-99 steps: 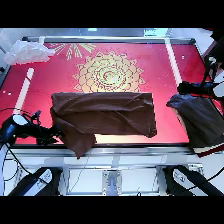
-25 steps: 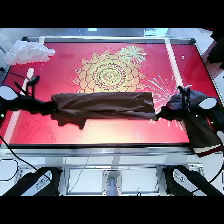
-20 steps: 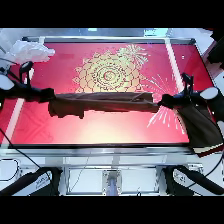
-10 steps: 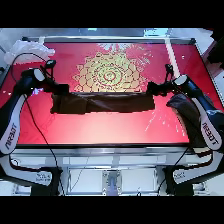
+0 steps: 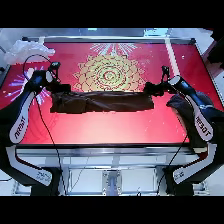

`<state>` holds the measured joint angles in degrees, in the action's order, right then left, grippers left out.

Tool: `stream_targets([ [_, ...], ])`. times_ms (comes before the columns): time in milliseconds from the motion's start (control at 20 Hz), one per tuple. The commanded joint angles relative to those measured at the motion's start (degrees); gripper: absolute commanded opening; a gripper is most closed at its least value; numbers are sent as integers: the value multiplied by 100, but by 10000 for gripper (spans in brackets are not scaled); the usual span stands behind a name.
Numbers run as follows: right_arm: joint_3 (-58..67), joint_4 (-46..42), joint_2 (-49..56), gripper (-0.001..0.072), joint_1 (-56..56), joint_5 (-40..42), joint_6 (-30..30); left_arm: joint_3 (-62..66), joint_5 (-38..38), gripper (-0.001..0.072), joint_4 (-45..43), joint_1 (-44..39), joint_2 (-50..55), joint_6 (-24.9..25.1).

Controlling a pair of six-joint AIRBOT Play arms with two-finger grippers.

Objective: Fold the shirts.

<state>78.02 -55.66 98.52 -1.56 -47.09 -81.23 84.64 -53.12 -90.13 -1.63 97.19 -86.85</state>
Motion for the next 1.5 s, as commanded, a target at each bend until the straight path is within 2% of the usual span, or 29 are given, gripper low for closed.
stream_targets([
  [0, 573, -11, -48, 413, -151, -603, 22, 949, -398, 651, 0, -4, 9, -44],
  [150, 909, -153, -72, 417, -326, -951, 13, 1729, -315, 651, 734, -4, -79, -42],
  [300, 898, -918, 44, 536, -334, -1244, -199, 2063, 52, 651, 2109, -17, -81, 42],
  [350, 898, -1082, 118, 590, -334, -1436, -264, 2063, 175, 650, 2509, -35, -76, 227],
  [450, 898, -1290, 291, 607, -348, -1794, -352, 2063, 254, 650, 3014, -116, -74, 837],
  [600, 901, -1147, 568, 607, -345, -1958, -341, 2061, 116, 650, 3038, -367, -74, 1744],
  [700, 901, -916, 754, 607, -345, -1976, -271, 2061, 20, 650, 2964, -584, -74, 2111],
  [1000, 901, -271, 962, 602, -328, -2085, 94, 2057, -90, 647, 2970, -922, -63, 2179],
  [1050, 901, -144, 964, 580, -319, -2105, 208, 2033, -114, 644, 2973, -953, -63, 2179],
  [1100, 901, -22, 964, 495, -299, -2103, 254, 2033, -186, 644, 2970, -981, -50, 2212],
  [1150, 907, 133, 964, 359, -293, -2109, 343, 2033, -264, 637, 2968, -1001, -31, 2277],
  [1200, 916, 382, 962, 160, -293, -2114, 525, 2033, -339, 518, 2946, -1025, 0, 2288],
  [1250, 918, 651, 951, 45, -297, -2124, 728, 2033, -409, 263, 2914, -1056, 48, 2286],
  [1300, 920, 931, 905, 34, -306, -2127, 929, 2033, -505, 15, 2868, -1062, 101, 2286],
  [1450, 1003, 1137, 614, 33, -297, -2181, 1084, 2033, -1047, 13, 2883, -1134, 330, 2184],
])
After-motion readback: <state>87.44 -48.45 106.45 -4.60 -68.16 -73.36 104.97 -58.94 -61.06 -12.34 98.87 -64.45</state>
